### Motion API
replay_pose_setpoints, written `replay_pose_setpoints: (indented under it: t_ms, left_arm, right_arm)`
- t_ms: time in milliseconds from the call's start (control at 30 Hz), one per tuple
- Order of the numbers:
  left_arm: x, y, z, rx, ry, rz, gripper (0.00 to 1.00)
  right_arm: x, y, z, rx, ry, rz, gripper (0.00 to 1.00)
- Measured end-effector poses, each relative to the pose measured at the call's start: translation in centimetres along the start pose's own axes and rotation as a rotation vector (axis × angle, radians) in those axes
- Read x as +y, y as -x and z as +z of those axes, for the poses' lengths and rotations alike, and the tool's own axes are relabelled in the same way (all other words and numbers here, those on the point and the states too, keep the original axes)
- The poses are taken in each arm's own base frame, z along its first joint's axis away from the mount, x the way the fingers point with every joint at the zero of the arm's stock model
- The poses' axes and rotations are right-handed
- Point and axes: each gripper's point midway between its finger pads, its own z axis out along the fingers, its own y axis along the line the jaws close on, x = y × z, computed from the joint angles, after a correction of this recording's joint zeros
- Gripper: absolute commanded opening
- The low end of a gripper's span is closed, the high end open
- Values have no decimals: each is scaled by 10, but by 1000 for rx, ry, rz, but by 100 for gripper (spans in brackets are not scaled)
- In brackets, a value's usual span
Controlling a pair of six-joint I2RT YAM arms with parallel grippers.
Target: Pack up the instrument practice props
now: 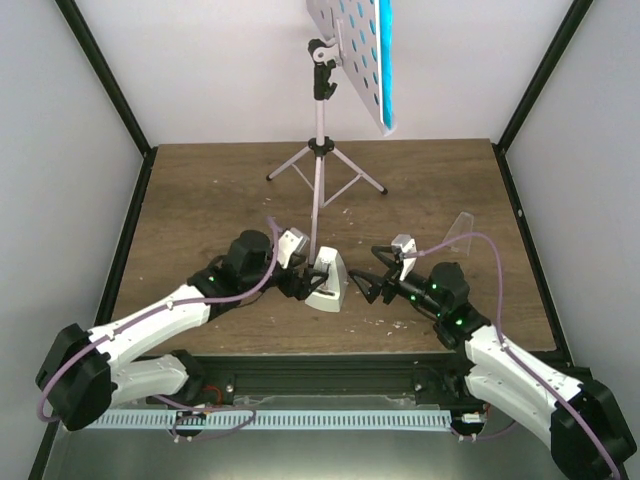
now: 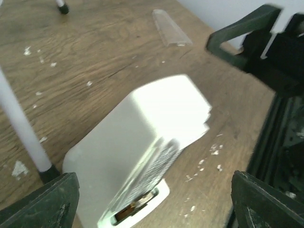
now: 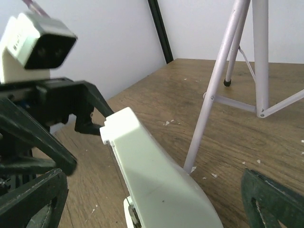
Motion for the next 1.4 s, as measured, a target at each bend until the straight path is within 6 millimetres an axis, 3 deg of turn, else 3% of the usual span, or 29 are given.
replay_pose_setpoints:
  t_ms: [167,600,1167,1400]
  left_arm:
    - [15,-19,8,-26,68,1,96]
    - [22,-16,26,-60,125,48,96]
    - [17,-3,20,-122,128,76,72]
    - [14,0,17,-135,121,84,68]
  right_arm:
    - [-2,3,-1,-9,-17,11,100]
    - [-12,20,-11,-83,-102,16,100]
    - [-21,18,-18,-103,-166,23,100]
    - [-28,10,-20,-86,-200,35,100]
